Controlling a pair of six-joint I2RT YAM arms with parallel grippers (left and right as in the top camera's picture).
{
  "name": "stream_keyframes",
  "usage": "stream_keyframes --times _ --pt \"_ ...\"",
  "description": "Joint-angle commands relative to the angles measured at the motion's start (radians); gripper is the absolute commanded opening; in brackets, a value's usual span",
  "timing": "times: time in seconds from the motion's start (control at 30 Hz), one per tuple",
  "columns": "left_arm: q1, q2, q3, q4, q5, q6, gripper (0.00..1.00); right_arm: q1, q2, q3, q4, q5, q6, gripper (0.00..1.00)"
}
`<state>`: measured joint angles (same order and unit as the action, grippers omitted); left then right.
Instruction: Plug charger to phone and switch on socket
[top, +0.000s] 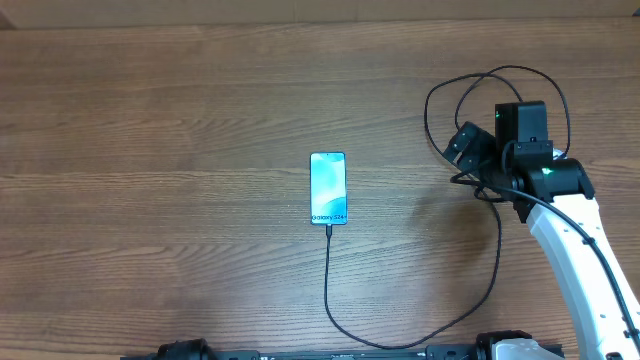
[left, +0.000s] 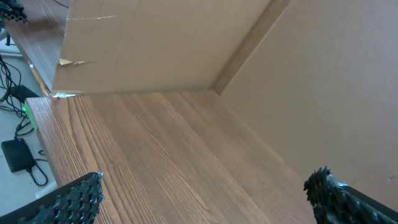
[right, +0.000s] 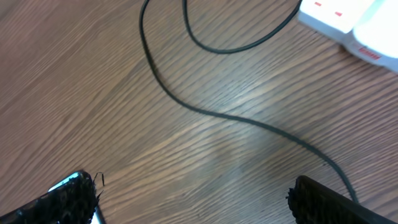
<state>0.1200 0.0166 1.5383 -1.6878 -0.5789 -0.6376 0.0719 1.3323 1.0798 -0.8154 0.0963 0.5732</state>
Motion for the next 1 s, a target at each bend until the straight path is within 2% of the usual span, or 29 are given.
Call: stream_keyframes --times 0.0,0.27,0.4,0.5,0.77,0.97 --pt "0.006 -0.012 -0.002 -0.001 -0.004 -0.013 1.0 -0.001 -0.012 0.006 0.028 0.045 0.003 1.0" --pt "0.006 -0.012 -0.001 -0.001 -0.004 -0.013 1.0 -0.001 -0.018 0.0 0.114 0.044 0.006 1.0" --pt "0.006 -0.012 -0.001 -0.001 -0.004 -0.013 1.0 -0.001 -0.102 -0.053 0.254 0.05 -0.004 1.0" --pt "0.006 -0.012 -0.002 -0.001 -0.004 -0.013 1.0 -0.003 -0.274 -0.162 0.407 0.068 -0.006 1.0" --pt "0.006 -0.012 -0.002 -0.001 -0.004 -0.013 0.99 -0.031 -0.742 -0.482 0.502 0.059 -0.006 1.0" --pt "0.006 -0.012 -0.002 -0.001 -0.004 -0.013 1.0 -0.095 -1.17 -0.799 0.603 -0.118 -0.005 1.0"
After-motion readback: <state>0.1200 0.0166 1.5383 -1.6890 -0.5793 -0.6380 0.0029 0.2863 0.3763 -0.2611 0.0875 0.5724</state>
